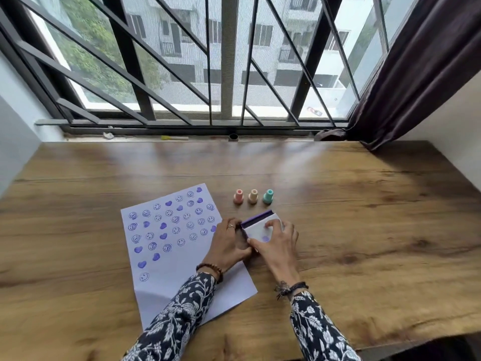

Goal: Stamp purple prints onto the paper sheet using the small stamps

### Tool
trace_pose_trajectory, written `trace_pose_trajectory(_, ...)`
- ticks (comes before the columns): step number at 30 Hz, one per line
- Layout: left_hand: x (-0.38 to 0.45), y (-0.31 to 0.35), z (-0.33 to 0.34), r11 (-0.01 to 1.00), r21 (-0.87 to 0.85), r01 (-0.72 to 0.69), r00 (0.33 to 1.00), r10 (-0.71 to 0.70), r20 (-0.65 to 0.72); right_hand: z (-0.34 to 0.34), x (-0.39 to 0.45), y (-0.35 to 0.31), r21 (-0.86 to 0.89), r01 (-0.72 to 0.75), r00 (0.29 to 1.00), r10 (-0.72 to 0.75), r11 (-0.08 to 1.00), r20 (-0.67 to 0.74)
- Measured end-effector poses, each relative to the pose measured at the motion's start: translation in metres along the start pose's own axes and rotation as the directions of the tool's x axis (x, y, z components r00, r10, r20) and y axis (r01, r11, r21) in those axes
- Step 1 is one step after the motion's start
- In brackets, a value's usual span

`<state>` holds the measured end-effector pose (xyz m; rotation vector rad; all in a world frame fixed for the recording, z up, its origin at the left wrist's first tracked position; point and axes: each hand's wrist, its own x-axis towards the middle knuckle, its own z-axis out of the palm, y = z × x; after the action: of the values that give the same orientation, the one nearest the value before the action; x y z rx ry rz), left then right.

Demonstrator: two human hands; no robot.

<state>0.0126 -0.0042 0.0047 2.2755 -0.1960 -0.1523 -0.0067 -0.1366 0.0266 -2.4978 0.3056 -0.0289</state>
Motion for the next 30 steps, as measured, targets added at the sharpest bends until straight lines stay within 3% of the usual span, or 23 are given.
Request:
trace_pose_trajectory(13,0.001,-0.003,0.001,1.000,0.000,0.001,1.000,-0.001,0.000,0.004,0.010,-0.006,-0.043,-0.003,1.000,0.004,0.999,0.030)
trace_pose_trajectory(30,0.007,-0.008,-0.012,0.994,0.050,-0.099,0.990,0.093,0.102,0.013,0.008,-0.011,-0.113,-0.045,0.996,0.035,0.993,-0.084)
